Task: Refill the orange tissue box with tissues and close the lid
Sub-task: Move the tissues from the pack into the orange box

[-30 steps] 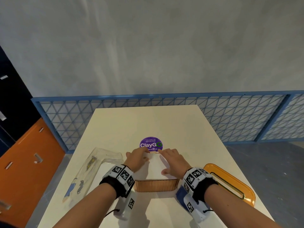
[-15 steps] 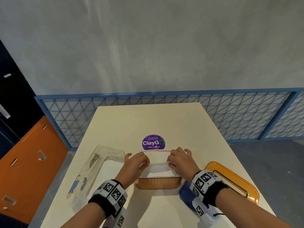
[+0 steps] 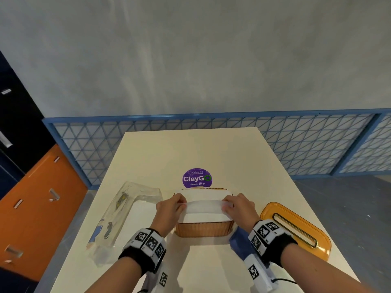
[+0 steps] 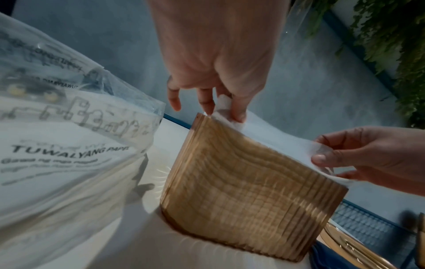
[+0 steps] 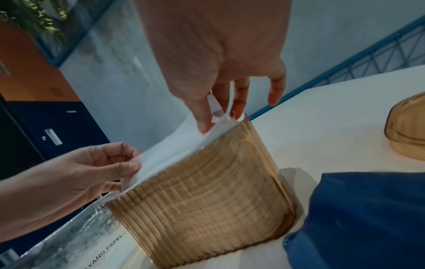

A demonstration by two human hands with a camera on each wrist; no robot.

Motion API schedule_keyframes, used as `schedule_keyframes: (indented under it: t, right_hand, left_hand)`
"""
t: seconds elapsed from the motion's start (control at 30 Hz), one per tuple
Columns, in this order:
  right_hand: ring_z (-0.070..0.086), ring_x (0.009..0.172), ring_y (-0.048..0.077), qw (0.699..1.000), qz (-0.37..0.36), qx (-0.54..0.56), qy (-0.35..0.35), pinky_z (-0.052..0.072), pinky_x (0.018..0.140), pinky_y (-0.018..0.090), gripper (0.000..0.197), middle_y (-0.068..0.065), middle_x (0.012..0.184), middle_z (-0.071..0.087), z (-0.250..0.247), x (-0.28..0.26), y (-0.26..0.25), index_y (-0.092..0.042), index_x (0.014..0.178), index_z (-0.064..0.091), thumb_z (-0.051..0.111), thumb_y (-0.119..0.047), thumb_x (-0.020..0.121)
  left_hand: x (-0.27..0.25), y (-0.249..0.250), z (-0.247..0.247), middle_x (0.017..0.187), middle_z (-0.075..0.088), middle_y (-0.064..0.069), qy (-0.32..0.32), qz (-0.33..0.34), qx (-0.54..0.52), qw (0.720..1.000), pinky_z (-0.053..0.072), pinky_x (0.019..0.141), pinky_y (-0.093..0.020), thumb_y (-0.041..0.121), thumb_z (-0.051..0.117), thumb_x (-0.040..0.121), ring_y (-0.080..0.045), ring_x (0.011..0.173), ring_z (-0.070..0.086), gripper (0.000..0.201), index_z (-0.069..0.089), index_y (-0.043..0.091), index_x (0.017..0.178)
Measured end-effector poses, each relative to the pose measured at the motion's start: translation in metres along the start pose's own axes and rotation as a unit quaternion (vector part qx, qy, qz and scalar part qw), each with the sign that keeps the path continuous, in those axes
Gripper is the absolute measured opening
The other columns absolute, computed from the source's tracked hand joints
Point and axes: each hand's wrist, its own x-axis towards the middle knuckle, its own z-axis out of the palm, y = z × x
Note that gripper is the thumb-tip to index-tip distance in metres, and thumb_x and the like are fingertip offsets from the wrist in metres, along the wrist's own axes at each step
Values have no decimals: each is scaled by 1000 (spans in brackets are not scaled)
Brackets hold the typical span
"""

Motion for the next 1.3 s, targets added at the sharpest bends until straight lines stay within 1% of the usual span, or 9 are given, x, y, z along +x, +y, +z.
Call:
schedule_keyframes:
  t: [0.17,0.27,0.4,0.5,0.57,0.7,0.93,1.07,1.3]
  right_hand:
    - [45,116,22,998,54,22,18,31,94,36,27,4,112,58,6,3,-2,-24,121,51,44,-27,95]
    - [45,119,22,997,43,-40,46,32,95,39,34,1,122,55,12,5,-4,-26,126,47,51,-29,93]
    - [61,83,23,970,-68,-201,121,49,70,43,49,0,93,62,13,1,-7,-30,99,64,86,-23,55]
    - [66,84,20,943,-148,-270,126,53,72,45,48,-2,92,67,13,-4,-5,-33,81,69,91,-21,41]
    - [69,87,20,932,-188,-300,81,53,79,46,43,-1,94,70,7,-10,-7,-29,81,72,89,-15,45]
    - [49,124,26,932,-202,-297,-48,23,111,44,43,9,139,47,3,-11,-3,-17,133,49,43,-2,93]
    - [26,143,21,928,-165,-297,-155,11,118,47,46,1,158,18,-9,0,-9,-34,145,28,35,-21,101]
    - [18,146,26,913,-158,-315,-207,5,119,51,49,3,160,10,-14,3,-13,-38,146,22,35,-23,101]
    - [19,145,26,940,-93,-228,-237,1,119,51,52,6,155,29,-5,13,-8,-25,149,20,24,-40,100]
  left_hand:
    - [3,12,6,89,61,7,25,-40,54,997,28,88,-32,18,44,96,-20,94,59,11,46,26,90]
    - [4,17,11,115,54,3,41,-28,203,978,29,98,-42,17,52,92,-19,108,51,20,54,24,110]
    - [0,24,17,103,67,-4,42,78,367,926,45,82,-49,5,87,34,-23,94,46,57,68,25,83]
    - [-7,25,27,89,70,-3,0,142,401,905,47,70,-37,8,88,28,-22,79,57,51,69,21,73]
    - [-14,30,28,90,69,-4,-33,151,392,907,51,61,-29,12,90,36,-20,74,64,50,71,19,81]
    - [-14,32,27,141,38,-10,-93,101,361,922,43,95,-34,2,46,92,-25,129,37,49,38,13,140]
    - [4,28,28,142,38,-11,-160,94,353,917,46,93,-38,21,36,101,-26,126,41,41,36,23,142]
    - [4,27,28,155,19,-13,-190,95,397,893,27,111,-47,27,31,102,-32,140,24,46,23,29,148]
    - [10,20,31,159,6,-8,-218,78,373,899,22,117,-47,25,31,102,-29,147,7,48,20,32,149]
